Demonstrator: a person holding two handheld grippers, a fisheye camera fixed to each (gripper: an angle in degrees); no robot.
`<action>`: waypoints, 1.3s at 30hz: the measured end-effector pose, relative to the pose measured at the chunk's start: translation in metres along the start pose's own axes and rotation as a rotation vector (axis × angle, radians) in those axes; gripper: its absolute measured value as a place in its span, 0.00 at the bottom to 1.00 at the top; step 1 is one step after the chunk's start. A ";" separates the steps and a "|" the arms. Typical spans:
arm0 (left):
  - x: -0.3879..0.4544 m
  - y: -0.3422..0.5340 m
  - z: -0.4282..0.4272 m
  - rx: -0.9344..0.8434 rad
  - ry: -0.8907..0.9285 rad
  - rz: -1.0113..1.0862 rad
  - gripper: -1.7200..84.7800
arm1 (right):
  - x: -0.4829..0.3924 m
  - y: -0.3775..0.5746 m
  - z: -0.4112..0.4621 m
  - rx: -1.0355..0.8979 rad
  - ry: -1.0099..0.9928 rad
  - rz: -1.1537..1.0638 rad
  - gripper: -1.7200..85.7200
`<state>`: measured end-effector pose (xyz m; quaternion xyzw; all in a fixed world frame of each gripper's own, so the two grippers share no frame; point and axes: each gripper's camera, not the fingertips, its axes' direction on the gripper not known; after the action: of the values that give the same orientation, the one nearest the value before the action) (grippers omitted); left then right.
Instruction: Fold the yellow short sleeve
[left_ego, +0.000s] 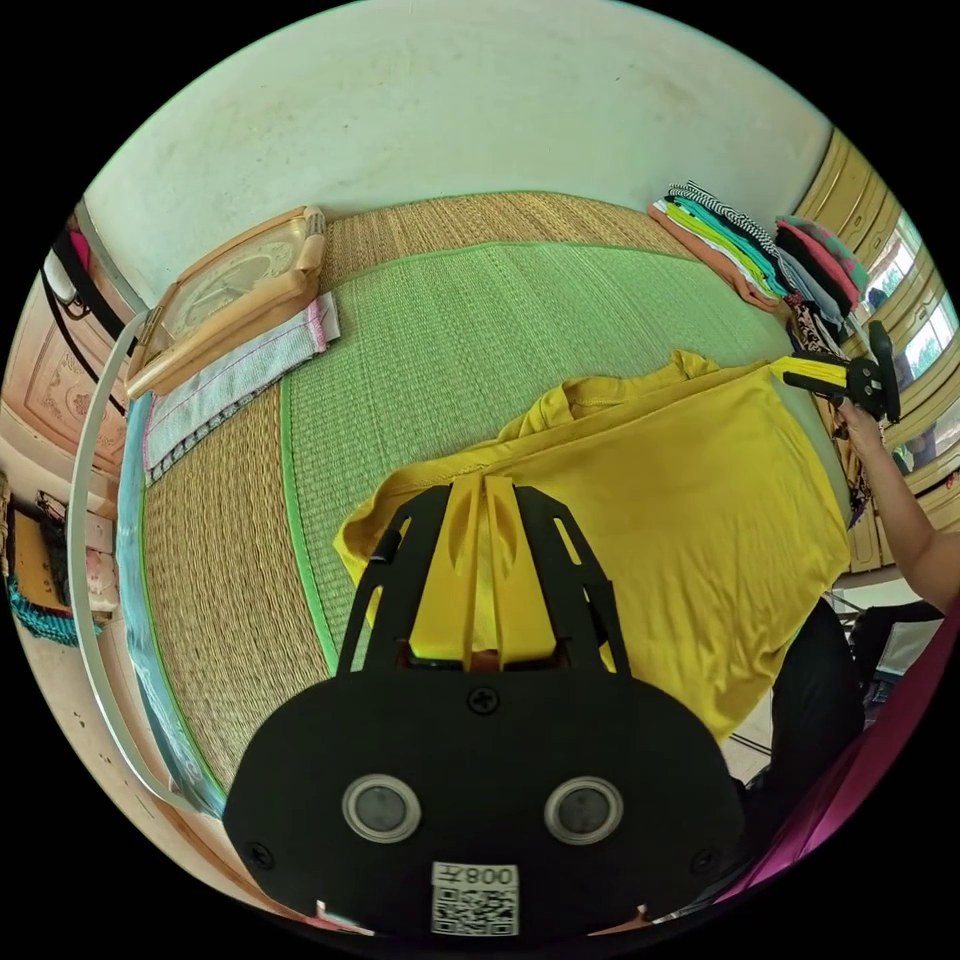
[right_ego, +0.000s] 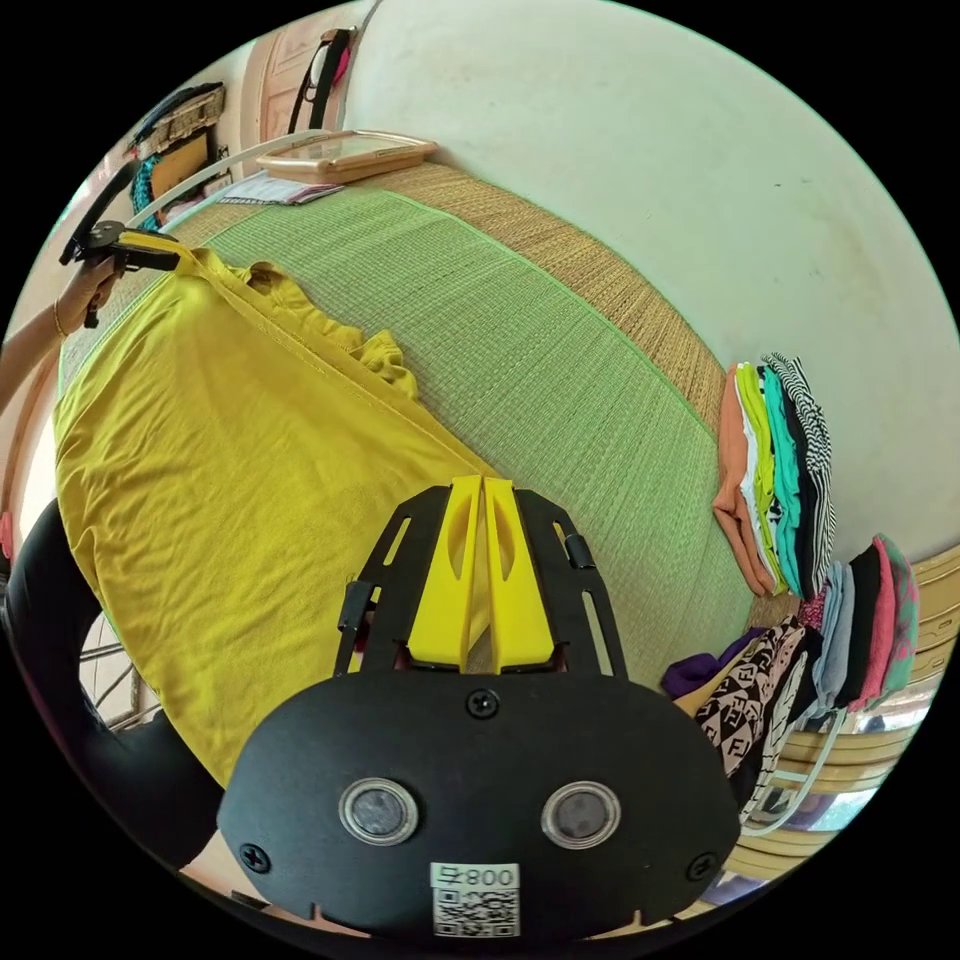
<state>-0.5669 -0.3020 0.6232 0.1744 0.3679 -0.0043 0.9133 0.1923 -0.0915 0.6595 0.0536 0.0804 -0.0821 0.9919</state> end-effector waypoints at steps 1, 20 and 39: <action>-0.002 -0.001 0.001 -0.006 0.000 -0.002 0.03 | 0.008 -0.004 0.003 -0.018 -0.020 0.010 0.02; -0.054 0.047 -0.021 0.119 0.118 -0.180 0.04 | 0.122 0.037 0.005 -0.010 -0.329 0.331 0.07; -0.091 0.075 -0.020 0.056 -0.004 -0.199 0.02 | 0.177 0.074 -0.008 -0.017 -0.388 0.370 0.02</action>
<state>-0.6364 -0.2360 0.6946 0.1622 0.3815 -0.1057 0.9039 0.3757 -0.0456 0.6292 0.0422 -0.1216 0.0927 0.9873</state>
